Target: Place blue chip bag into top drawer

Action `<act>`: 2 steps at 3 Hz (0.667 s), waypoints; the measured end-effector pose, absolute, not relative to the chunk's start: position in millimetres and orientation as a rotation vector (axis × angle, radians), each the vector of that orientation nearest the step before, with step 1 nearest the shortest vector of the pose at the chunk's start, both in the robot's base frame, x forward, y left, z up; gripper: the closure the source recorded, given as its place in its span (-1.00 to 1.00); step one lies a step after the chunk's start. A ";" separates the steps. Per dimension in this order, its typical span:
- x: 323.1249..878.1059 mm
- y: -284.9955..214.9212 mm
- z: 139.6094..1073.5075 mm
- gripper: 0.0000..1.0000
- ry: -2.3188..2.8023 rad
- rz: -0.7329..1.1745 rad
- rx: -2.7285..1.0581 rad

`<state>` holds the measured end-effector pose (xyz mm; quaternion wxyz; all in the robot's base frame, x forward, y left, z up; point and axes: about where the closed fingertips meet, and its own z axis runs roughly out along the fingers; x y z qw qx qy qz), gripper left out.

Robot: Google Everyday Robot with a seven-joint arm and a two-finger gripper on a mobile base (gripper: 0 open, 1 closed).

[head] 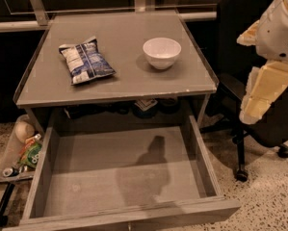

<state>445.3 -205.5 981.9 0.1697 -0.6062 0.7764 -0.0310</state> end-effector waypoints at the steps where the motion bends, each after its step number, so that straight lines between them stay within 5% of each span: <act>1: 469.3 -174.1 991.1 -1.00 2.180 -0.063 -1.737; 2: 496.0 -133.8 1002.6 -1.00 2.139 -0.073 -1.790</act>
Offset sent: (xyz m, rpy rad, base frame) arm 0.0817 0.1204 0.0289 -0.0298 0.0173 0.1312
